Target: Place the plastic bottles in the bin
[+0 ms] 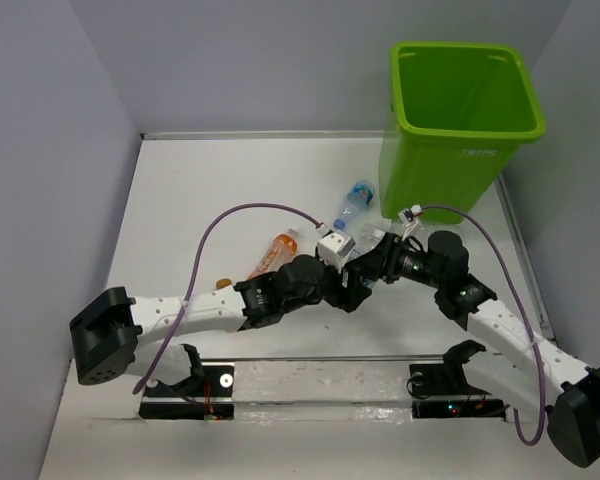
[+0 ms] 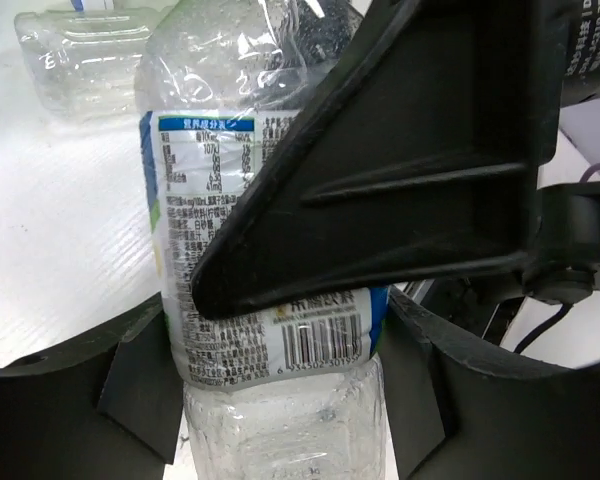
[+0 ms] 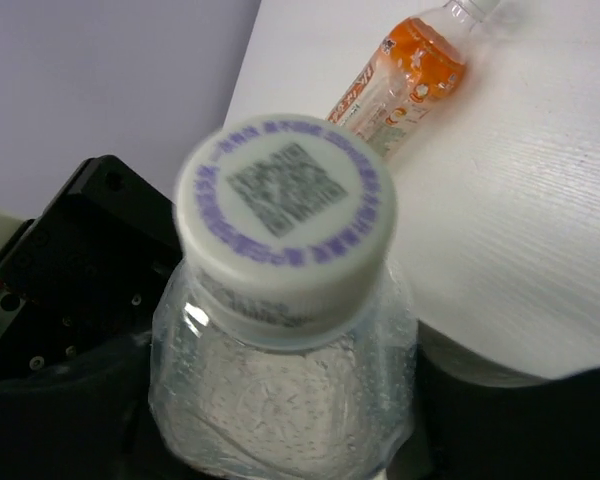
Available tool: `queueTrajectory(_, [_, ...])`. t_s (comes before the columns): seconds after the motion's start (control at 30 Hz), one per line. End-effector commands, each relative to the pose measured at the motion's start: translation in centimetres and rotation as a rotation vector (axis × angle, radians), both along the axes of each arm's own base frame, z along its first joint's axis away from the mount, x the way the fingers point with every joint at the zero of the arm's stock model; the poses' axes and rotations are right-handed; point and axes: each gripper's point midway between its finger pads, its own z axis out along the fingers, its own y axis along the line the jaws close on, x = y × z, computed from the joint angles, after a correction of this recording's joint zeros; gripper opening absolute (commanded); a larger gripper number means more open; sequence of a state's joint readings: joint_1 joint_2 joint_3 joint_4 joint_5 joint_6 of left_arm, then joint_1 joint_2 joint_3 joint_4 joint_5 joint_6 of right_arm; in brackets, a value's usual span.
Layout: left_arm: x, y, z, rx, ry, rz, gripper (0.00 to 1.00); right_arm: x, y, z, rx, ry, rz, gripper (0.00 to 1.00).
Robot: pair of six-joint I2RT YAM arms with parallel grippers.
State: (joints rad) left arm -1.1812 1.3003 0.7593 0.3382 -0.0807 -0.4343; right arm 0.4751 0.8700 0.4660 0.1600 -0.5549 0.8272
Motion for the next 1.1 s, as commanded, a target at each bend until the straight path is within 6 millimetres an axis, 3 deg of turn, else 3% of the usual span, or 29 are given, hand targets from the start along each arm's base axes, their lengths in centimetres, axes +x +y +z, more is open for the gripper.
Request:
queueTrajectory(0.0, [0.6, 0.4, 6.0, -0.145, -0.092, 0.039, 0.79, 3.5, -0.9, 5.4, -0.015, -0.208, -0.149, 0.38])
queueTrajectory(0.03, [0.6, 0.7, 6.2, -0.149, -0.093, 0.049, 0.79, 3.9, -1.1, 6.2, -0.026, -0.226, -0.169, 0.33])
queueTrajectory(0.07, [0.5, 1.1, 6.4, -0.154, -0.093, 0.056, 0.91, 4.4, -1.3, 6.9, -0.04, -0.242, -0.188, 0.3])
queueTrajectory(0.1, [0.4, 1.8, 7.0, -0.163, -0.094, 0.066, 0.97, 5.4, -1.8, 9.0, -0.05, -0.271, -0.238, 0.27])
queueTrajectory(0.17, [0.6, 2.8, 7.6, -0.169, -0.099, 0.098, 0.99, 6.5, -2.4, 11.1, -0.1, -0.34, -0.277, 0.25])
queueTrajectory(0.2, [0.4, 3.8, 8.5, -0.185, -0.103, 0.11, 0.99, 7.2, -2.8, 15.7, -0.08, -0.43, -0.321, 0.25])
queueTrajectory(0.23, [0.8, 4.7, 8.7, -0.185, -0.109, 0.149, 0.99, 8.2, -3.0, 15.6, -0.159, -0.436, -0.324, 0.25])
queueTrajectory(0.27, [0.9, 5.3, 9.1, -0.192, -0.113, 0.173, 0.99, 8.8, -3.1, 18.6, -0.154, -0.503, -0.346, 0.25])
queueTrajectory(0.3, [1.0, 6.6, 9.5, -0.192, -0.116, 0.204, 0.99, 9.4, -3.6, 20.2, -0.187, -0.517, -0.378, 0.24])
queueTrajectory(0.33, [1.2, 7.4, 9.6, -0.189, -0.115, 0.238, 0.99, 9.1, -4.5, 26.7, -0.161, -0.647, -0.425, 0.24])
queueTrajectory(0.37, [1.9, 9.1, 9.4, -0.16, -0.117, 0.314, 0.99, 10.7, -5.2, 27.7, -0.208, -0.651, -0.488, 0.24])
queueTrajectory(0.43, [2.5, 10.7, 9.0, -0.128, -0.11, 0.39, 0.99, 12.1, -7.6, 31.7, -0.258, -0.72, -0.626, 0.24])
queueTrajectory(0.47, [2.7, 11.5, 8.7, -0.121, -0.096, 0.428, 0.99, 11.7, -9.4, 36.0, -0.275, -0.811, -0.71, 0.24])
queueTrajectory(0.5, [3.2, 12.4, 8.7, -0.114, -0.097, 0.479, 0.99, 13.8, -10.2, 36.0, -0.341, -0.803, -0.779, 0.23])
queueTrajectory(0.53, [3.1, 13.4, 7.7, -0.068, -0.085, 0.503, 0.99, 15.1, -13.1, 36.8, -0.407, -0.792, -0.918, 0.23])
queueTrajectory(0.6, [3.5, 15.1, 6.3, -0.025, -0.068, 0.578, 0.99, 17.6, -16.6, 38.3, -0.507, -0.803, -1.052, 0.23])
queueTrajectory(0.7, [4.0, 16.6, 4.2, 0.055, -0.057, 0.651, 0.99, 19.6, -20.0, 39.0, -0.623, -0.801, -1.167, 0.22])
queueTrajectory(0.77, [4.5, 17.4, 3.3, 0.111, -0.058, 0.695, 0.99, 22.3, -22.1, 36.8, -0.74, -0.748, -1.211, 0.24])
queueTrajectory(0.83, [5.3, 18.3, 2.1, 0.191, -0.055, 0.756, 0.99, 24.1, -22.8, 34.6, -0.795, -0.705, -1.187, 0.56])
queueTrajectory(0.87, [5.6, 18.5, 2.2, 0.204, -0.057, 0.774, 0.99, 24.5, -22.4, 33.2, -0.824, -0.673, -1.142, 0.91])
queueTrajectory(0.9, [5.9, 18.7, 1.9, 0.231, -0.062, 0.79, 0.99, 24.7, -22.2, 32.8, -0.834, -0.658, -1.124, 0.91])
queueTrajectory(0.93, [6.4, 19.0, 1.0, 0.288, -0.067, 0.805, 0.99, 24.7, -22.0, 32.9, -0.826, -0.655, -1.114, 0.99])
queueTrajectory(1.03, [8.2, 19.9, -0.3, 0.393, -0.062, 0.854, 0.99, 23.1, -20.4, 33.6, -0.717, -0.668, -1.041, 1.0])
queueTrajectory(1.07, [9.0, 20.3, -0.7, 0.41, -0.047, 0.864, 0.99, 21.3, -20.1, 35.2, -0.648, -0.692, -1.042, 1.0])
